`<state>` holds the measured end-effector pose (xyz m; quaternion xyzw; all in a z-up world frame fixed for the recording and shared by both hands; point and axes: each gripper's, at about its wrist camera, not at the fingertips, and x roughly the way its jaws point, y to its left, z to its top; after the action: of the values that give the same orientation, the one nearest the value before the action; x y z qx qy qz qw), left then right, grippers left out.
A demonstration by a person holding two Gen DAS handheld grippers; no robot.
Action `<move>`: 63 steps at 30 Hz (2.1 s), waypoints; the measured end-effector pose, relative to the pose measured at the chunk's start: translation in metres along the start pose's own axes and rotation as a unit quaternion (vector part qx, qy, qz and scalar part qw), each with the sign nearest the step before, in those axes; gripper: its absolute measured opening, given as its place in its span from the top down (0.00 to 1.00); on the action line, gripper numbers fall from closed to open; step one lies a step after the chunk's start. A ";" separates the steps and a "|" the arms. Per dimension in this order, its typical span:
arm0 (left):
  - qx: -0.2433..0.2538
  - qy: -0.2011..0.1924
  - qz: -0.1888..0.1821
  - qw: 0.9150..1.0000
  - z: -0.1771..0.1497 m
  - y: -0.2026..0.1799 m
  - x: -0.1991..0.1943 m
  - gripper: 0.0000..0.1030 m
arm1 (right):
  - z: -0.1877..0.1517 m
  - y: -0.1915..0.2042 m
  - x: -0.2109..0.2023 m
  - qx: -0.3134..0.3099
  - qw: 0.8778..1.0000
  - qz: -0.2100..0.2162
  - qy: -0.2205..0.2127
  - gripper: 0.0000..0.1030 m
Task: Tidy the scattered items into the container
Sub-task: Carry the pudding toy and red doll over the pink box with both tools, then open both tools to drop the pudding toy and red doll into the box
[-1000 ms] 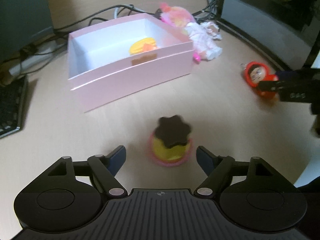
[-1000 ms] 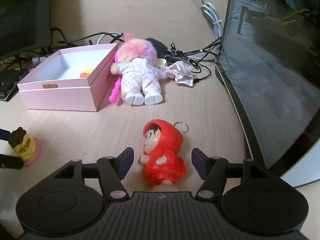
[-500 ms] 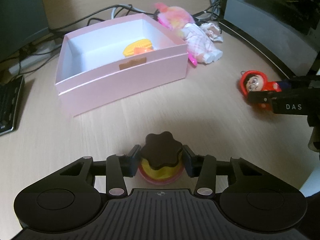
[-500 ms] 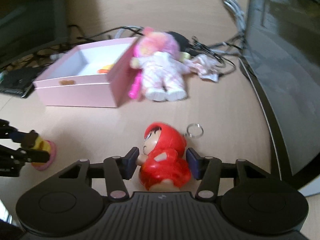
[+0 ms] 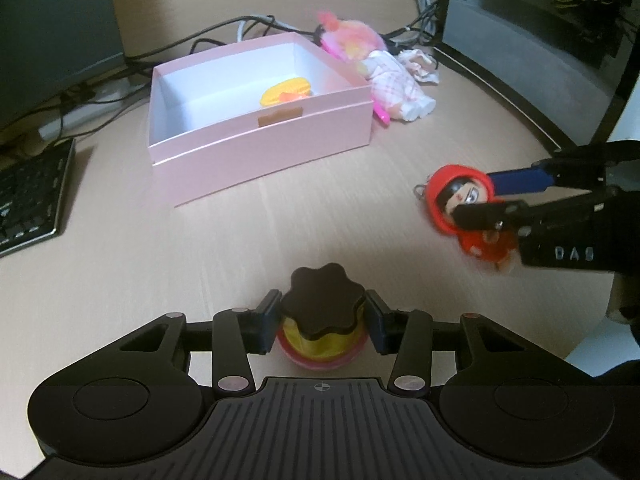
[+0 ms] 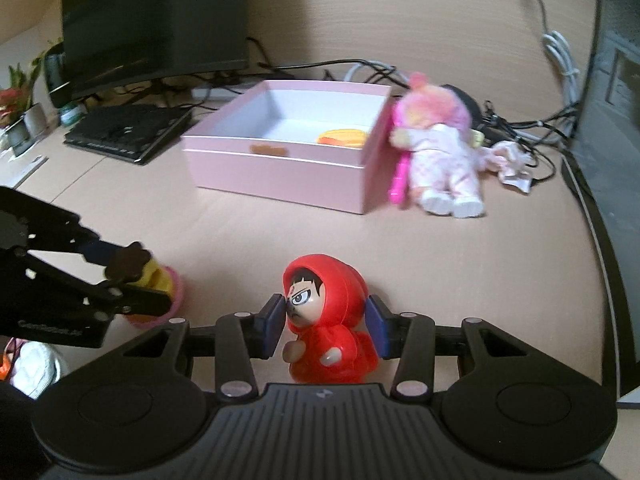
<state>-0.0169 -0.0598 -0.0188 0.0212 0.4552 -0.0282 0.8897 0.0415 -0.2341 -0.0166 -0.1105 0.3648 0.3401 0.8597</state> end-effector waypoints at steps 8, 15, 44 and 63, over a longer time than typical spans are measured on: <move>0.004 -0.011 0.000 1.000 -0.010 0.010 -0.015 0.53 | -0.004 0.028 -0.008 -0.012 1.000 0.007 -0.007 0.58; 0.005 -0.015 -0.003 1.000 -0.016 0.022 -0.023 0.53 | -0.006 0.036 -0.005 -0.009 1.000 -0.007 -0.005 0.58; -0.005 -0.076 -0.039 0.996 0.020 0.053 -0.027 0.53 | 0.069 0.037 -0.009 0.022 0.997 0.059 -0.042 0.54; -0.045 -0.112 0.004 0.993 0.156 0.095 0.074 0.52 | 0.222 -0.032 0.139 0.067 0.996 0.059 -0.020 0.53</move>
<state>0.1592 0.0224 0.0133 -0.0200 0.3534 -0.0060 0.9352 0.2554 -0.0907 0.0418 -0.0240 0.3754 0.3670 0.8508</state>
